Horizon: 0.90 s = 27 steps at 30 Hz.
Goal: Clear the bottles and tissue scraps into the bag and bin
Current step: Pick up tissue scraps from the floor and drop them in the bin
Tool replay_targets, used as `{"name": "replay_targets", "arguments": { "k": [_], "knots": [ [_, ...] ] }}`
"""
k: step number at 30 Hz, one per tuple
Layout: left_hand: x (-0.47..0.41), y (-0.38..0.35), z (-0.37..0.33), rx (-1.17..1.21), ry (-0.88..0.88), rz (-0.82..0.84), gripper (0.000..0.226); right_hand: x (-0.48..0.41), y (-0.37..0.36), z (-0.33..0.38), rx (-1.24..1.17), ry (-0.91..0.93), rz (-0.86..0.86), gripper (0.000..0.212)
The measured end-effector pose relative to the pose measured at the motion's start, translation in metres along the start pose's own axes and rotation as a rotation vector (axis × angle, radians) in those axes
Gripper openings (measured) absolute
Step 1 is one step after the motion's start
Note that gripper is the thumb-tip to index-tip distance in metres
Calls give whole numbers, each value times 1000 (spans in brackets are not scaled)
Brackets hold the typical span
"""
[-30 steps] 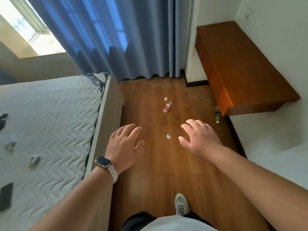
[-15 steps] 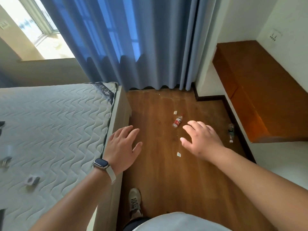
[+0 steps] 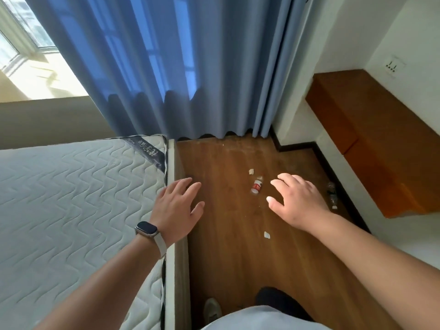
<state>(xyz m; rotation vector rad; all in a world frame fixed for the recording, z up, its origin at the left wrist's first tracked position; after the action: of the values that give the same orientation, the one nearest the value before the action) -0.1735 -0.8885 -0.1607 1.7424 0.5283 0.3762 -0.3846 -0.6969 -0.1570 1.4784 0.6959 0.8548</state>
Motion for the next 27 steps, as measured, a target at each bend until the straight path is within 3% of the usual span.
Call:
{"name": "replay_targets", "arguments": {
  "k": [10, 18, 27],
  "knots": [
    [-122, -30, -21, -18, -180, 67, 47, -45, -26, -57, -43, -211, 71, 54],
    [-272, -74, -39, -103, -239, 156, 42, -155, -83, -136, -190, -288, 123, 50],
    [-448, -131, -89, -227, -307, 386, 49, -252, -121, -241, -306, -427, 212, 55]
  ]
}}
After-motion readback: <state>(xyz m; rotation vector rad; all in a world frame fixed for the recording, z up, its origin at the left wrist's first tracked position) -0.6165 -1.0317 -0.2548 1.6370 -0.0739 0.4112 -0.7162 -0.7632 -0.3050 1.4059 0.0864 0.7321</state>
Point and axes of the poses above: each hand's wrist, its own x-axis away from the middle knuckle, its own y-axis out of the back of the hand, z = x × y, the point moved 4 cm from there along -x, towards the middle knuckle, and after that the axes turned 2 degrees about x, right-handed, at the moved point
